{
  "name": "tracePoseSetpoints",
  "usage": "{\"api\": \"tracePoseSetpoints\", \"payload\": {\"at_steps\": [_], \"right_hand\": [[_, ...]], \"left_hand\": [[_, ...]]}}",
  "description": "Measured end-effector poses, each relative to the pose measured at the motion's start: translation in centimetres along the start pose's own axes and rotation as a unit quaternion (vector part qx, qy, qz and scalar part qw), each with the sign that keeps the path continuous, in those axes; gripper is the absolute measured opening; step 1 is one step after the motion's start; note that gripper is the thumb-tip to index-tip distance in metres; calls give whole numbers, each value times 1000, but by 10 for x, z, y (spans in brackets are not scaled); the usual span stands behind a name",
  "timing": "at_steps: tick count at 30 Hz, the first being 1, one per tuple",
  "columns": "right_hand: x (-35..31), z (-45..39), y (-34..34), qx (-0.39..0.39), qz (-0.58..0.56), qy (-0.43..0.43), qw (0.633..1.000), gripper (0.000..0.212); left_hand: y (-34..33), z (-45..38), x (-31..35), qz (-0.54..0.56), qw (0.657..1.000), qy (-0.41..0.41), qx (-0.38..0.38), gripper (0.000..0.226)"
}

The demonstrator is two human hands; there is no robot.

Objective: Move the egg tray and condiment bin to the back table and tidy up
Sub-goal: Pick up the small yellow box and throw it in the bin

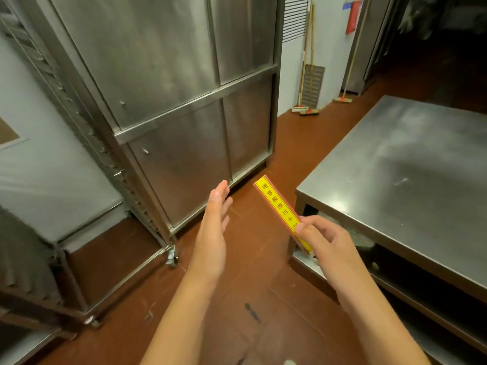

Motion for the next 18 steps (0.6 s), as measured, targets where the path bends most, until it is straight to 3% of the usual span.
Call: {"api": "tracePoseSetpoints", "payload": {"at_steps": [6,18], "right_hand": [[-4,-100,1,-29,-44,-11,999,21],[-7,-303,-51,-53,-14,3,998,33]], "left_hand": [[-10,-76,6,-4,999,-10,31,72],[10,-278,-11,10,999,-4,44,72]]}}
Point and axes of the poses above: each hand's wrist, its own z-axis away from the middle knuckle, its own y-axis out of the back of the hand, x = y × z, the point moved 1 cm from there along -z, towards the middle knuckle, and after that the axes turned 2 degrees about -z, right-handed, at the moved point
